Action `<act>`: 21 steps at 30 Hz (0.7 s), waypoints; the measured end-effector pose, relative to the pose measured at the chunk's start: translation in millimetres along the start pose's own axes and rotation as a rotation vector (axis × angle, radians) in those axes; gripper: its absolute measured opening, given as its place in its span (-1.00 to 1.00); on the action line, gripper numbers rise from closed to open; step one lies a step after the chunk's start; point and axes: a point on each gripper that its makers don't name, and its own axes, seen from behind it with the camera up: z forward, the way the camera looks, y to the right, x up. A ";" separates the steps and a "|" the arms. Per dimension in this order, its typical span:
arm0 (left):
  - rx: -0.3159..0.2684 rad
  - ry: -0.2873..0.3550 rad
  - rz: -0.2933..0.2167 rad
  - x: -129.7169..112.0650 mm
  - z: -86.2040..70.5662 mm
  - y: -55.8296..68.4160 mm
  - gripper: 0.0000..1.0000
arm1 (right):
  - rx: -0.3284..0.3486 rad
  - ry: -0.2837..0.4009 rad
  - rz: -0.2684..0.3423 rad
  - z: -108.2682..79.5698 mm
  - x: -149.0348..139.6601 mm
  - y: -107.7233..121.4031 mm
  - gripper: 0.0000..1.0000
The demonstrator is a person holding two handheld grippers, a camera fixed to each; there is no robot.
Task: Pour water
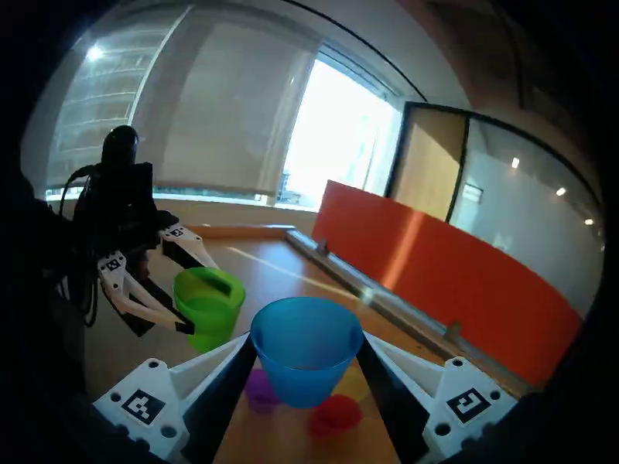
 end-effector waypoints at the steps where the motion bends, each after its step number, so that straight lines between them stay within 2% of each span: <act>1: 0.000 0.001 -0.001 0.8 0.0 -0.2 0.68 | 0.004 -0.003 0.020 -0.1 -1.3 -0.9 0.81; 6: 0.002 0.010 -0.013 6.7 -1.7 -2.9 0.68 | 0.012 -0.011 0.079 -1.5 -4.5 -3.6 0.82; 12: 0.013 -0.003 -0.003 5.9 -4.7 -7.5 0.68 | 0.015 -0.013 0.081 -4.1 -6.3 -6.4 0.82; 21: -0.008 -0.062 0.004 -9.3 -4.5 -3.4 0.68 | 0.029 -0.038 0.077 -5.2 -21.2 -12.6 0.82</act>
